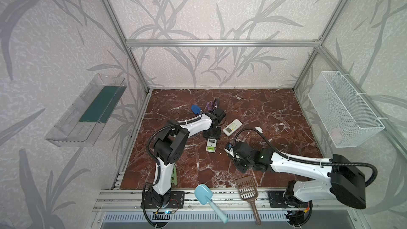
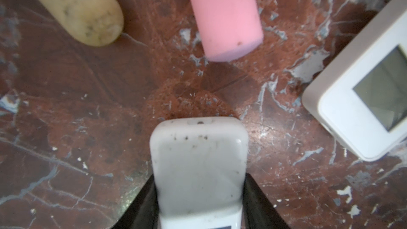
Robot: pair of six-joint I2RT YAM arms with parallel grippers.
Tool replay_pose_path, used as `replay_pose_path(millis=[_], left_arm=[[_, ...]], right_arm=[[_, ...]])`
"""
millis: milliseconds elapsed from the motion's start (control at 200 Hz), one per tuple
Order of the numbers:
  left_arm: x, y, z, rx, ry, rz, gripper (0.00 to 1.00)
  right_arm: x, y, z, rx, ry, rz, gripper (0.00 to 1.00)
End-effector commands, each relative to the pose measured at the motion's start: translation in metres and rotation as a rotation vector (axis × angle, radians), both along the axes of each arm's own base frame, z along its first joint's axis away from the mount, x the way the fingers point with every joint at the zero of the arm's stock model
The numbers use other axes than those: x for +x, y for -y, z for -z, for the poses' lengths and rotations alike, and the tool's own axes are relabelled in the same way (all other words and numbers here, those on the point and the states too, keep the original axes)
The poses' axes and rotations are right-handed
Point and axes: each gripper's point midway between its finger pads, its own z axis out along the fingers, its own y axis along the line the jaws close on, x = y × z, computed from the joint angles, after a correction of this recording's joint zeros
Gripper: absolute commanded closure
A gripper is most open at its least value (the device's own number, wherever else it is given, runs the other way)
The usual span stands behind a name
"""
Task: Unload the batteries from the remote control
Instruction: 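Pry the green batteries out with the screwdriver tip in the right gripper, then swing the right gripper with the screwdriver back toward the robot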
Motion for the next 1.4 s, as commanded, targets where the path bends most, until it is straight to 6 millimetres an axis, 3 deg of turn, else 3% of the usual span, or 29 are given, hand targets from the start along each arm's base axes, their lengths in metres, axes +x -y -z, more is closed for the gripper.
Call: replay_pose_path(millis=[0,525,665,755,860,1030,1170,1395], left_arm=[[-0.018,-0.022,0.022,0.09,-0.076,-0.042,0.58],[-0.018,-0.025,0.024,0.106,-0.074,-0.048,0.59],[-0.016,-0.026,0.027,0.111,-0.069,-0.05,0.58],[-0.013,-0.024,0.027,0.108,-0.067,-0.045,0.58],[-0.01,-0.021,0.029,0.101,-0.07,-0.038,0.57],[-0.009,-0.021,0.03,0.103,-0.073,-0.035,0.57],[-0.009,-0.021,0.029,0.106,-0.075,-0.033,0.57],[-0.009,-0.022,0.026,0.112,-0.081,-0.027,0.57]], right_arm=[[0.01,-0.022,-0.02,0.146,0.055,0.023,1.0],[0.019,-0.007,-0.021,0.135,0.119,0.094,1.0],[0.011,-0.019,-0.024,0.161,0.093,0.005,1.0],[-0.012,-0.036,-0.028,0.202,0.02,-0.157,1.0],[-0.06,-0.056,-0.038,0.291,-0.086,-0.422,1.0],[-0.111,-0.048,-0.034,0.329,-0.244,-0.593,1.0],[-0.129,-0.045,-0.019,0.372,-0.342,-0.575,1.0],[-0.136,-0.052,0.02,0.262,-0.49,-0.527,1.0]])
